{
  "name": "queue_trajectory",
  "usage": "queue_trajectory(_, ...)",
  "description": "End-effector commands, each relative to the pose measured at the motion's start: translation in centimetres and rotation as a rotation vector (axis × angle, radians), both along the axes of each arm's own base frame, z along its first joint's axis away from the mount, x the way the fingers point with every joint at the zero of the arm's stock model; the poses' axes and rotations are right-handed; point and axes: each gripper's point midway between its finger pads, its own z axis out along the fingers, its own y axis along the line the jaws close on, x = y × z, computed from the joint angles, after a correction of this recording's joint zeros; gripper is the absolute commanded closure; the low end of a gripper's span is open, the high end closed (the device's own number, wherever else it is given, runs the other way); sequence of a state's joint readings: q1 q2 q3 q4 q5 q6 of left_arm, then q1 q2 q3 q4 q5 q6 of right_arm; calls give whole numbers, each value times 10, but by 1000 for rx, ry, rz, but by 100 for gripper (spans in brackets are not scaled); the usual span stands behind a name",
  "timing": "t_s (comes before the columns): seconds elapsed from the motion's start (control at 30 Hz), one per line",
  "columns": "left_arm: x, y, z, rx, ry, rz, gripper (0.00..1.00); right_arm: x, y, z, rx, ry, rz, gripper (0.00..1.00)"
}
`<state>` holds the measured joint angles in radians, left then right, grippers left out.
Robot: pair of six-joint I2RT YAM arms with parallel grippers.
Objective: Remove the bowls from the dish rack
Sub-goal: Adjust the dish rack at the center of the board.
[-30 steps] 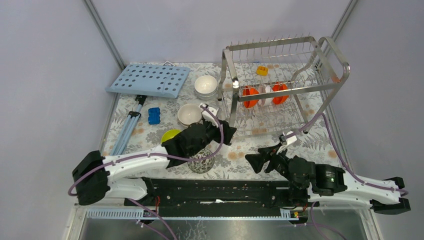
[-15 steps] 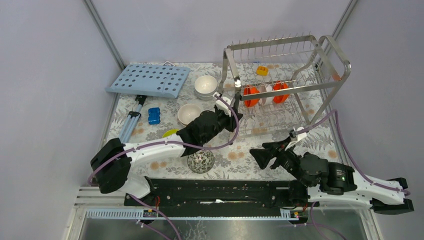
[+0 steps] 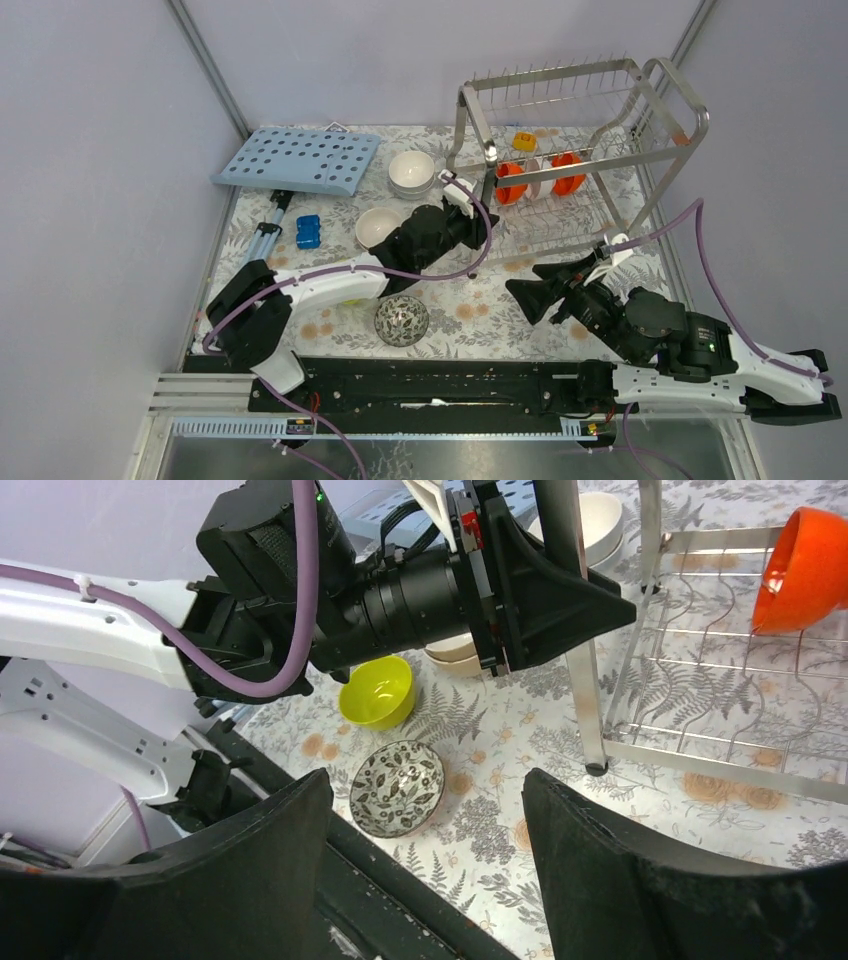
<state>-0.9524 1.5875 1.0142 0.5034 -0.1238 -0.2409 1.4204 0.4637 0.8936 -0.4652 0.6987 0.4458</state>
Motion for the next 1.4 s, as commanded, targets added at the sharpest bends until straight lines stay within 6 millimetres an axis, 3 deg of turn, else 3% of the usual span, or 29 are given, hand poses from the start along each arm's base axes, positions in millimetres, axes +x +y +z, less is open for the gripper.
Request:
queue_trajectory(0.0,7,-24,14,-132,78,-43,100,9,-5,4,-51,-34,-57,23)
queue_trajectory(0.13,11,-35,14,-158,108,-52,100,17,-17,-5,-28,-12,-142,23)
queue_trajectory(0.33,3,-39,21,-250,150,-58,100,30,-46,-38,-29,42,-322,23)
queue_trajectory(0.57,-14,-61,20,-258,170,-103,100,32,-48,-57,-24,71,-364,22)
queue_trajectory(0.67,-18,-59,21,-265,177,-104,89,32,-47,-60,-21,71,-366,22)
queue_trajectory(0.7,-19,-55,23,-268,173,-97,77,32,-46,-61,-25,69,-364,21)
queue_trajectory(0.8,-23,-38,29,-269,152,-73,45,33,-42,-64,-38,64,-361,20)
queue_trajectory(1.0,-37,-2,46,-244,126,-40,9,36,-31,-62,-41,56,-372,18)
queue_trajectory(1.13,-53,40,60,-246,120,18,4,42,-20,-62,-64,15,-387,18)
queue_trajectory(1.37,-64,137,75,-267,70,238,1,67,1,-52,-188,-72,-486,13)
